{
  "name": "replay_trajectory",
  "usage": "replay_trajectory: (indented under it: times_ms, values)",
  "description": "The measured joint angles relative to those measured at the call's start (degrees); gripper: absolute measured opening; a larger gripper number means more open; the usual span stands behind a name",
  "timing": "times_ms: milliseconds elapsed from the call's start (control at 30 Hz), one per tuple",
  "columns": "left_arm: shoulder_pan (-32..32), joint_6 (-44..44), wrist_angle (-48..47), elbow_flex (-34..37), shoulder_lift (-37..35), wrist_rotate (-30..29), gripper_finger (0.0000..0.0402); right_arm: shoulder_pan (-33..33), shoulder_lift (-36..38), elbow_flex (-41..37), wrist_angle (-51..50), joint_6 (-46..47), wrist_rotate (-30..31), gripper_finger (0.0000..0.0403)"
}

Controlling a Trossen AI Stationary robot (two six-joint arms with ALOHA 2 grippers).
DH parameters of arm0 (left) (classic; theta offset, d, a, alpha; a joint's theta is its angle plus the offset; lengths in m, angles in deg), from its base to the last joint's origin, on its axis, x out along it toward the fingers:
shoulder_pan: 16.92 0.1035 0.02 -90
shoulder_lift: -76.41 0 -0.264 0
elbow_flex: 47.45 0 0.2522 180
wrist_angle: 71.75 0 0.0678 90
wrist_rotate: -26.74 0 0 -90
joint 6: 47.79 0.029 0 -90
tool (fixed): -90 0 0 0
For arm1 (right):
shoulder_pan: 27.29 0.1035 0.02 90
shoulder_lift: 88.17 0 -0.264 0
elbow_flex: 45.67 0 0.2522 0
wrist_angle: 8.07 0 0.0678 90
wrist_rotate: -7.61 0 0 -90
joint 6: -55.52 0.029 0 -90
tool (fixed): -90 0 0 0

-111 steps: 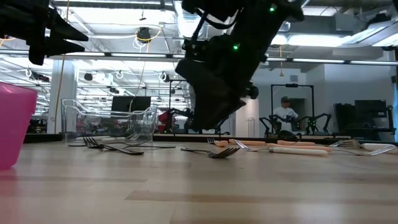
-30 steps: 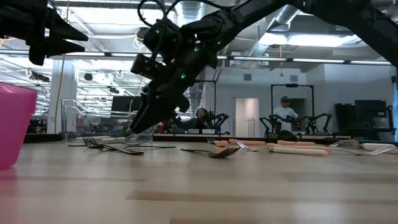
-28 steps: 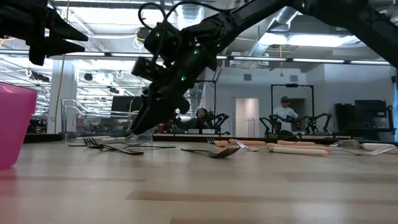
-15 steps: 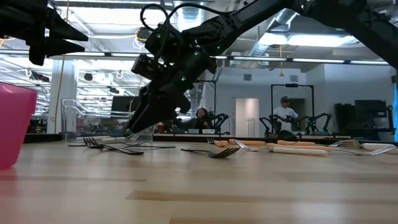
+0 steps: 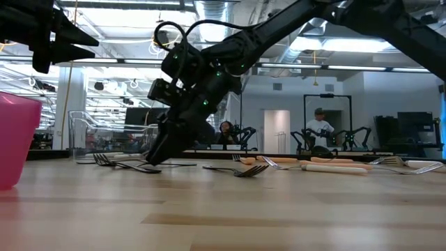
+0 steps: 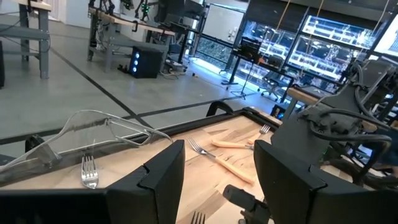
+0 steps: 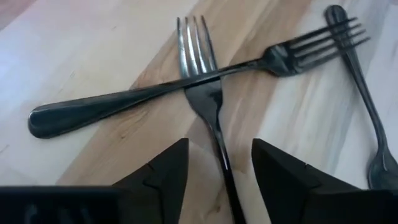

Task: Sort silverware by color (type)
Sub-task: Put the black fork into the red bin

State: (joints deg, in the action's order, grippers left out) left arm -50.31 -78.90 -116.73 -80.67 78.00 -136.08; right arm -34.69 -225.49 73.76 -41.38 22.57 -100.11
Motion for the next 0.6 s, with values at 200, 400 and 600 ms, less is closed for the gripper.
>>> replay_trajectory:
  times_ms: [200, 400, 600]
  values:
    - [0.00, 0.00, 0.00, 0.00, 0.00, -0.01, 0.0178, -1.15, -0.49, 0.04, -1.63, 0.72, -0.63, 0.0150]
    - [0.00, 0.00, -0.15, 0.00, 0.02, 0.11, 0.0178, -1.50, -2.44, 0.35, -1.54, 1.21, -2.59, 0.0119]
    - [0.00, 0.00, -0.15, 0.00, 0.02, 0.11, 0.0178, -1.44, -3.04, 0.31, -3.43, 1.45, -2.06, 0.0067]
